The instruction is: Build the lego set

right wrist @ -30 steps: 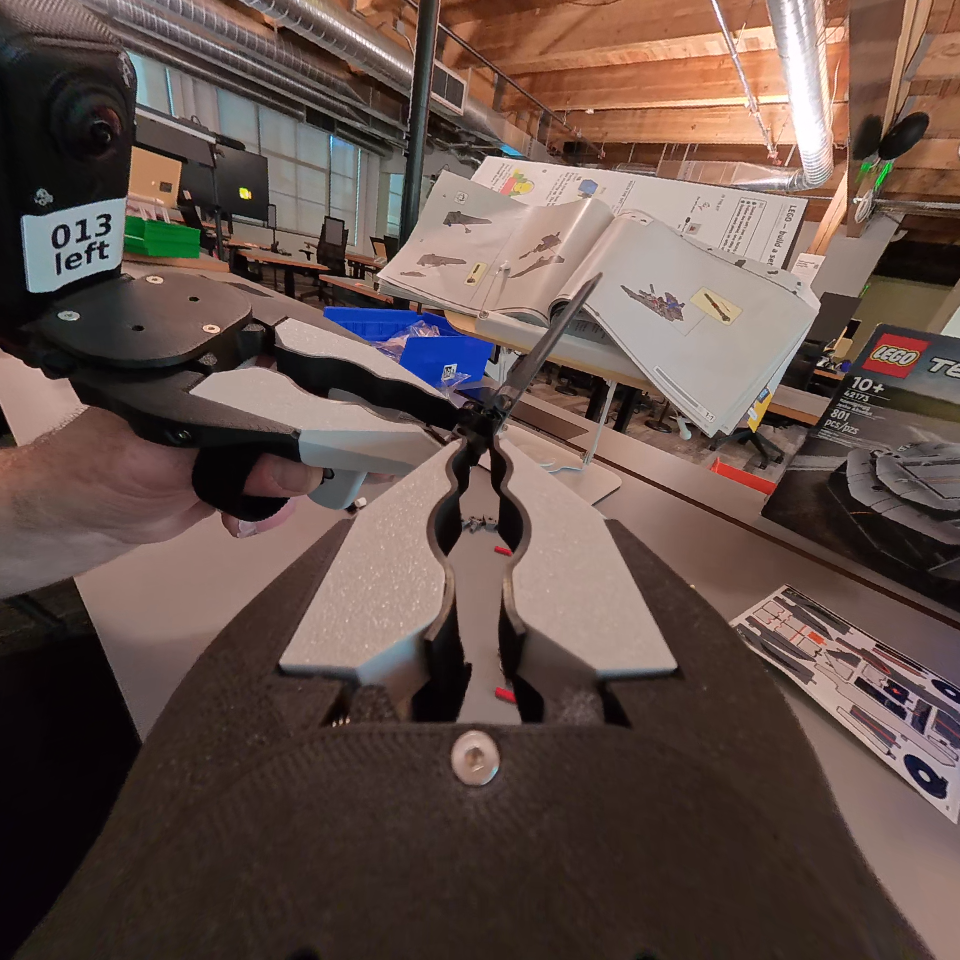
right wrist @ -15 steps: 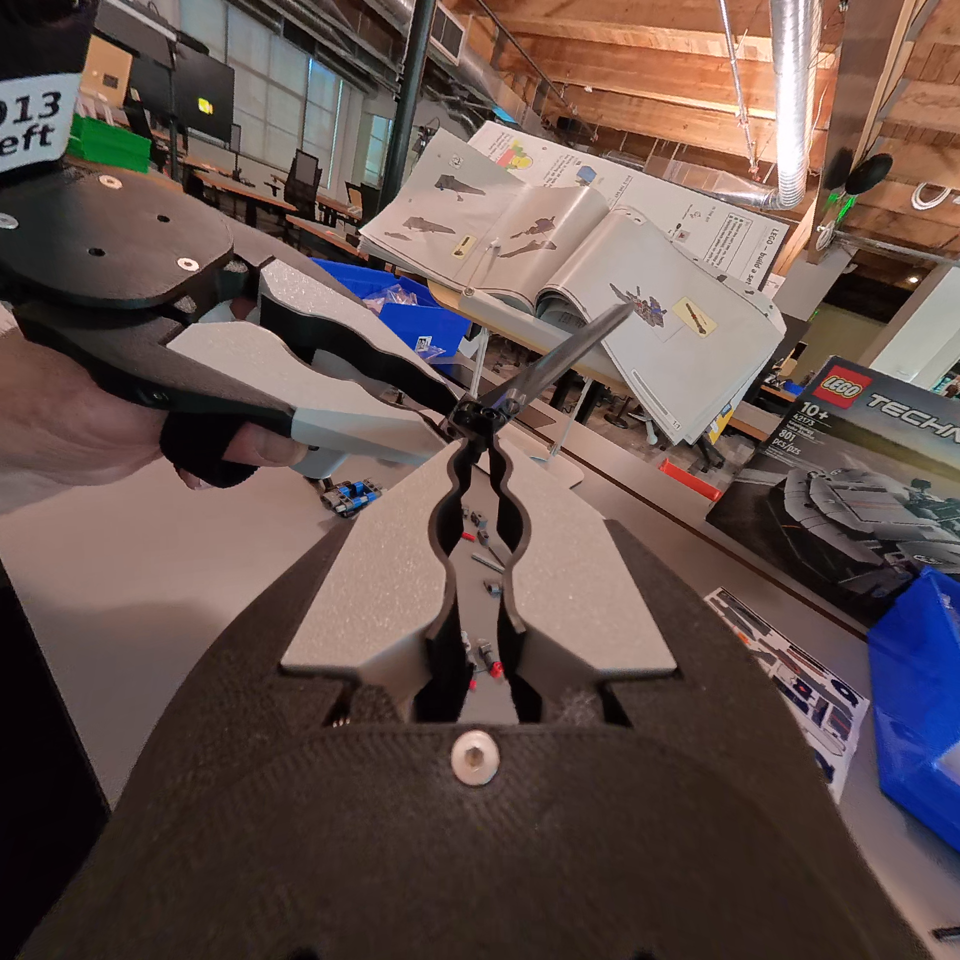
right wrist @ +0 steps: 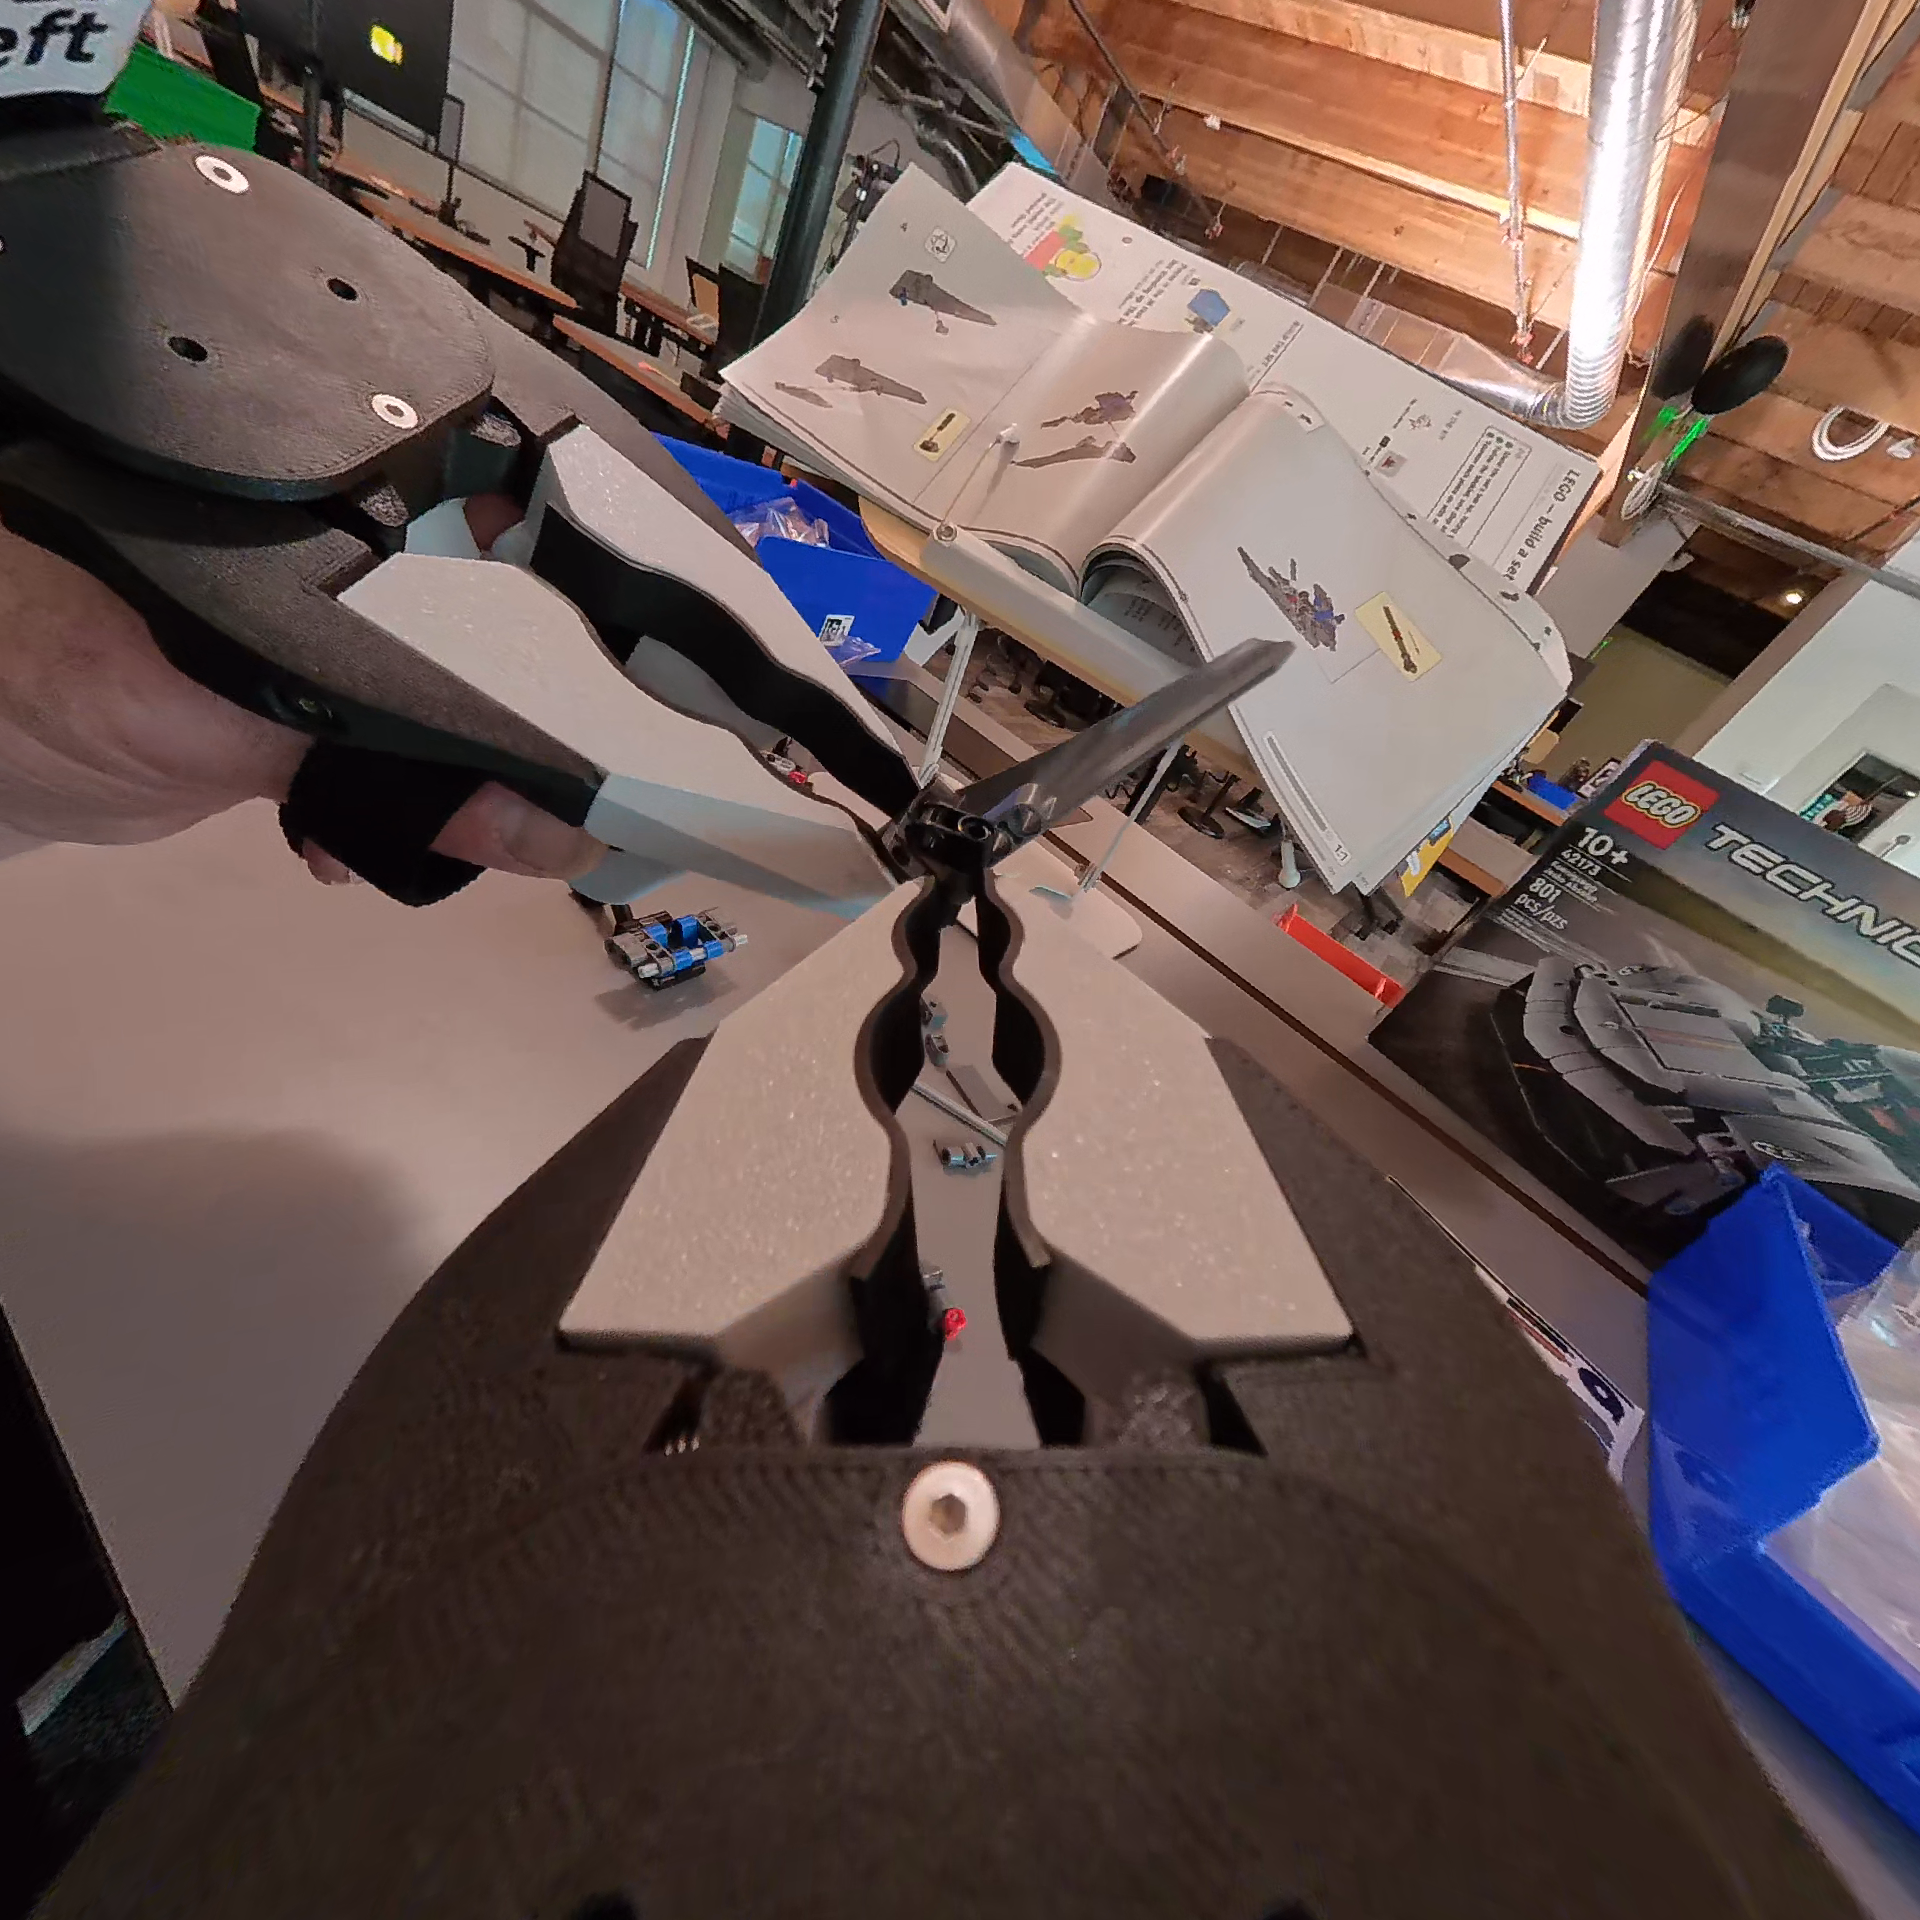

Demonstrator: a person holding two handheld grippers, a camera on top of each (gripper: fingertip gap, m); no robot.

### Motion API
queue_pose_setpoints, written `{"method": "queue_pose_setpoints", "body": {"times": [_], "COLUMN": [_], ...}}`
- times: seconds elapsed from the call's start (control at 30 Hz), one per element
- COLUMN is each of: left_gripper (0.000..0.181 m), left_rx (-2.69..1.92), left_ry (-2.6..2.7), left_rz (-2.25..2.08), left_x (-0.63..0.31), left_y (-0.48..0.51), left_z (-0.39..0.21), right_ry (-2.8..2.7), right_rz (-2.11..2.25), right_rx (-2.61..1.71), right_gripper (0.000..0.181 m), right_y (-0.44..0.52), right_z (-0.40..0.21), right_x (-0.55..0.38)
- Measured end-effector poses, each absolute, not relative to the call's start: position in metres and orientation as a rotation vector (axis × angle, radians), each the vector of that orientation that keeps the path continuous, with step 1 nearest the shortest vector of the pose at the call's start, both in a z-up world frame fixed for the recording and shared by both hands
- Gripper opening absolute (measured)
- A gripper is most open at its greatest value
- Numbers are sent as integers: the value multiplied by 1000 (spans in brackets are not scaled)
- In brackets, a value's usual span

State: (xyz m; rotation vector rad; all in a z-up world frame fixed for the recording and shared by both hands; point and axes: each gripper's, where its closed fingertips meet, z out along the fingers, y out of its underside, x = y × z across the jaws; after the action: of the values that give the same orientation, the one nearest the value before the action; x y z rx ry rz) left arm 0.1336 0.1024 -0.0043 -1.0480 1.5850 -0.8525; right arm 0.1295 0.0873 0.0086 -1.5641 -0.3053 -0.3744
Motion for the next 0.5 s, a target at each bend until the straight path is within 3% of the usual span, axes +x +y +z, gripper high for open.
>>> {"method": "queue_pose_setpoints", "body": {"times": [0.5], "left_gripper": [21], "left_rx": [-1139], "left_ry": [1610], "left_rz": [-1005], "left_x": [134], "left_y": [106], "left_z": [-12], "right_ry": [-306], "right_rz": [-329], "right_rx": [-1573], "right_gripper": [10], "right_y": [87], "right_z": [8], "right_x": [126]}}
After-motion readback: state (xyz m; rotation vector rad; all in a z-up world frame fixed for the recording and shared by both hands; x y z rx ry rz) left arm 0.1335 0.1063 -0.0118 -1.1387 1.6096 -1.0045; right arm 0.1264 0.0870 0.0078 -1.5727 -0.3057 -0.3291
